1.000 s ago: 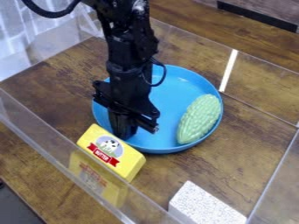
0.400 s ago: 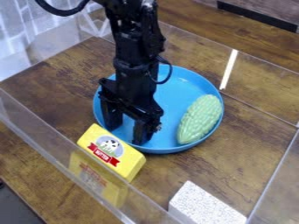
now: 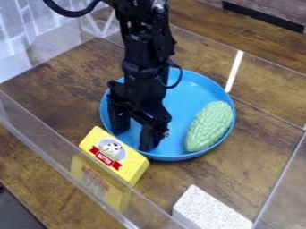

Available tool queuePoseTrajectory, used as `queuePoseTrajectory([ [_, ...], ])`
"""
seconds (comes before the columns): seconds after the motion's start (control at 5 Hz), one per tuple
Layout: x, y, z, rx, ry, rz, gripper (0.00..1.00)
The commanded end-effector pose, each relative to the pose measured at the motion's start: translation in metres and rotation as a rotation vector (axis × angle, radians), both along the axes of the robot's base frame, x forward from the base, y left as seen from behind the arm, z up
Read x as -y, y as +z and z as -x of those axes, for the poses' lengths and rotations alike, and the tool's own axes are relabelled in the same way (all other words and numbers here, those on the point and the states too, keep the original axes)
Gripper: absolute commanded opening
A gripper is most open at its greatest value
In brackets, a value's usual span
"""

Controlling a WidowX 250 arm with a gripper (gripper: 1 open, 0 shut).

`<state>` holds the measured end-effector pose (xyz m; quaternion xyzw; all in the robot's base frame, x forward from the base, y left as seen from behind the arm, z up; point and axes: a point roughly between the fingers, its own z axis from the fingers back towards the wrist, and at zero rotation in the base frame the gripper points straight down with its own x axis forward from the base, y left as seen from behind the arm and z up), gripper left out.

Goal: Put the yellow block in the blue tray

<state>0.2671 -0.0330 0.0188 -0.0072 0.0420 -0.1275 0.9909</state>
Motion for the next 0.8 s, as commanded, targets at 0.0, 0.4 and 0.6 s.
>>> queuePoseTrajectory([
  [0.0,0.002,0.002,0.001,-0.005,-0.047,0.006,1.0],
  [0.4,0.005,0.001,-0.006,-0.004,-0.129,0.007,1.0],
  [0.6,0.003,0.001,-0.012,-0.004,-0.19,0.007,1.0],
])
